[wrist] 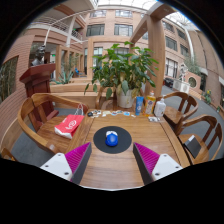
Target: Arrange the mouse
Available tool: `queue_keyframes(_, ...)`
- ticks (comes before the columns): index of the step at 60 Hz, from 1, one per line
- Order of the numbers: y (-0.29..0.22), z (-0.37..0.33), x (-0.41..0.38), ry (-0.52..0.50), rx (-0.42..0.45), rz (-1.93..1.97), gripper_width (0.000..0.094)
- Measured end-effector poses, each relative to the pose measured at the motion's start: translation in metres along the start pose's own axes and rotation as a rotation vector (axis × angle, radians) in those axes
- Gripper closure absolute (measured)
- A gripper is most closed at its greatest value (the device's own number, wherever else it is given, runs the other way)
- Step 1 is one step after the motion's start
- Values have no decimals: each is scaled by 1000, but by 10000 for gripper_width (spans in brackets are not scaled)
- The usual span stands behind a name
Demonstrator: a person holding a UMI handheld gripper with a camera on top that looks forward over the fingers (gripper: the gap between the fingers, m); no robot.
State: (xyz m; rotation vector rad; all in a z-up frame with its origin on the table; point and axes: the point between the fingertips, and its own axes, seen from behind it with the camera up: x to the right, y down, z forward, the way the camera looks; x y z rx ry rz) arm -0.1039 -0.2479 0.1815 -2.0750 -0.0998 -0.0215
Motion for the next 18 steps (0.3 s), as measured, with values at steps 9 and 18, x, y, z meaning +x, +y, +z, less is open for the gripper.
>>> queue_keyframes(9,9,-15,-4,-9,1,0,81)
queue_keyframes(18,9,-23,-4,-15,7,-6,82)
